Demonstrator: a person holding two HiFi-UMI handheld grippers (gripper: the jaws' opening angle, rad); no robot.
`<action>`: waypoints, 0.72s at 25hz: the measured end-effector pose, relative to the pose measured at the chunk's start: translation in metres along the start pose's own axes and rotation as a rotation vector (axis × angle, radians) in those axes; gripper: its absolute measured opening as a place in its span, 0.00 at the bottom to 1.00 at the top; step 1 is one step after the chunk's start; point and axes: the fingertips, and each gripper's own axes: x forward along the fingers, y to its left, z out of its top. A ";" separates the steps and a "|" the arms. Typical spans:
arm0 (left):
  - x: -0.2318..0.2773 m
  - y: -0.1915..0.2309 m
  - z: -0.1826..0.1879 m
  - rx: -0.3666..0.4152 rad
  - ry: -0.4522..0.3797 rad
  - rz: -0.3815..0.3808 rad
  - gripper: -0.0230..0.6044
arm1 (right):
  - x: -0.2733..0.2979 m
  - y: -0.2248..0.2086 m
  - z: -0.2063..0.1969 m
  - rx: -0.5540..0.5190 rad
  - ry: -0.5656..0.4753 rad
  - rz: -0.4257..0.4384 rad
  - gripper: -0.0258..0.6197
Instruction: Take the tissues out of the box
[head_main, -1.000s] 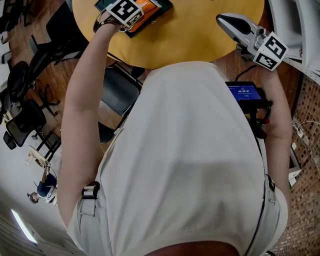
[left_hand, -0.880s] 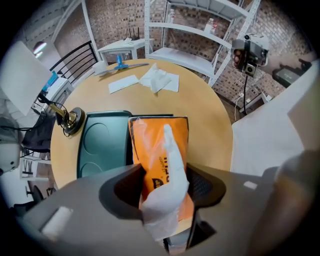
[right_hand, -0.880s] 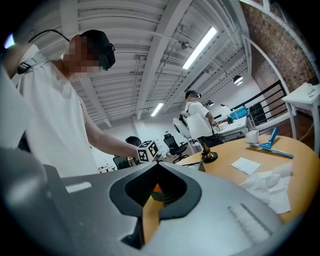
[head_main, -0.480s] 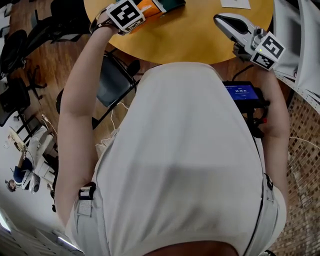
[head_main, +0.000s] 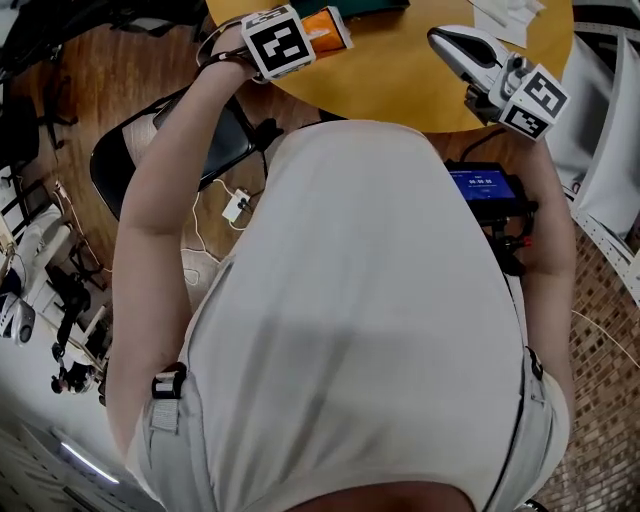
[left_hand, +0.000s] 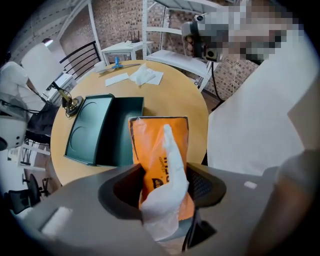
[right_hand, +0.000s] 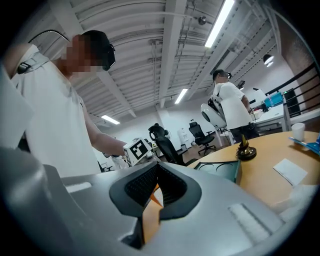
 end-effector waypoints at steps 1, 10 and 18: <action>0.003 -0.004 -0.013 -0.015 0.070 0.006 0.43 | 0.001 0.001 -0.001 0.001 0.005 0.007 0.04; 0.056 -0.029 -0.034 0.011 0.249 -0.051 0.43 | 0.001 0.002 -0.005 0.006 0.015 0.000 0.04; 0.102 -0.012 -0.042 0.015 0.286 -0.050 0.44 | -0.009 -0.008 -0.006 0.023 0.008 -0.057 0.04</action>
